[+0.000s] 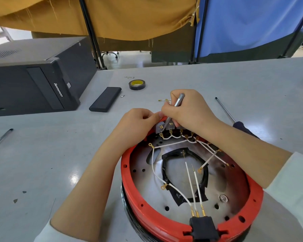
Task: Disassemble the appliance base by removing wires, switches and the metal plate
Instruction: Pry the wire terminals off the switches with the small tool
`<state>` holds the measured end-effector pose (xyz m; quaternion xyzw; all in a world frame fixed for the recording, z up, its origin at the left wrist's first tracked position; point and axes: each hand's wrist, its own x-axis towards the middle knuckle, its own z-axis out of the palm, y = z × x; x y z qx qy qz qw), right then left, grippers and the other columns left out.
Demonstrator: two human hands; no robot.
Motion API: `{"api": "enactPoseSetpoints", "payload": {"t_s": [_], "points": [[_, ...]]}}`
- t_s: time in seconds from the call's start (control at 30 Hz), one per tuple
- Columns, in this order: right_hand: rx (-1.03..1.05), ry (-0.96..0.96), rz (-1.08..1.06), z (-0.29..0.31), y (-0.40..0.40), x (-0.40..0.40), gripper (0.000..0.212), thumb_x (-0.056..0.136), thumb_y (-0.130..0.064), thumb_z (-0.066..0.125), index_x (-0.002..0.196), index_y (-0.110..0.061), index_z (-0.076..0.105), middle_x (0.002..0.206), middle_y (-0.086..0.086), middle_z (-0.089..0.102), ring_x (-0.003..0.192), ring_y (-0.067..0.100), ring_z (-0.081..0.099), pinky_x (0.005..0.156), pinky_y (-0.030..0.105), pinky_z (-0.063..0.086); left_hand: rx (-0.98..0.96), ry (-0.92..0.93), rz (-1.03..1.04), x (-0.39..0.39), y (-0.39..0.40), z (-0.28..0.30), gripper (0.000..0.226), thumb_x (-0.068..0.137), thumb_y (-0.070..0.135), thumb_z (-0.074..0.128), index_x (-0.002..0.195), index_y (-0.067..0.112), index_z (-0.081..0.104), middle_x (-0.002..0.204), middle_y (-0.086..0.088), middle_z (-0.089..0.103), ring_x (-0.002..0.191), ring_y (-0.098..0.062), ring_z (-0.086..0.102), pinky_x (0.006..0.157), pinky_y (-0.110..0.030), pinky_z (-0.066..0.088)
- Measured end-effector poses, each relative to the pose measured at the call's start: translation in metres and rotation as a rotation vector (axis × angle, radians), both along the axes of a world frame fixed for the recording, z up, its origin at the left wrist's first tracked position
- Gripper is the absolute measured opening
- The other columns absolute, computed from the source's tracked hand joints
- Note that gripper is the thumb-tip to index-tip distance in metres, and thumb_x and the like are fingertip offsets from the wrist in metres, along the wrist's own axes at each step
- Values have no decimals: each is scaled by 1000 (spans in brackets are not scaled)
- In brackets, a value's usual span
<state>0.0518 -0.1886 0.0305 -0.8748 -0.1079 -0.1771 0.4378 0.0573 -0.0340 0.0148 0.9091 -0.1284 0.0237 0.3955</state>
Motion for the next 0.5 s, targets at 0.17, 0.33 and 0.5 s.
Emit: {"api": "enactPoseSetpoints", "payload": {"t_s": [0.17, 0.33, 0.5], "points": [[-14, 59, 7, 2, 0, 4, 36, 79, -14, 59, 53, -15, 34, 38, 0, 39, 29, 7, 40, 45, 27, 36, -9, 22, 6, 0, 0, 1, 55, 87, 55, 50, 80, 1, 62, 53, 3, 44, 42, -5, 36, 38, -12, 29], [-36, 147, 11, 6, 1, 8, 34, 77, -16, 59, 53, -15, 35, 39, 3, 42, 32, 9, 40, 49, 27, 36, 8, 29, 6, -1, 0, 1, 53, 88, 54, 49, 80, 3, 62, 54, 3, 44, 42, -4, 38, 40, -13, 30], [26, 192, 33, 12, -4, 5, 35, 89, -27, 57, 61, -12, 41, 37, 0, 49, 31, 3, 44, 38, 15, 35, 18, 42, 1, -2, 0, 2, 53, 88, 56, 48, 84, 6, 64, 59, 1, 48, 47, -5, 38, 48, -18, 33]]}}
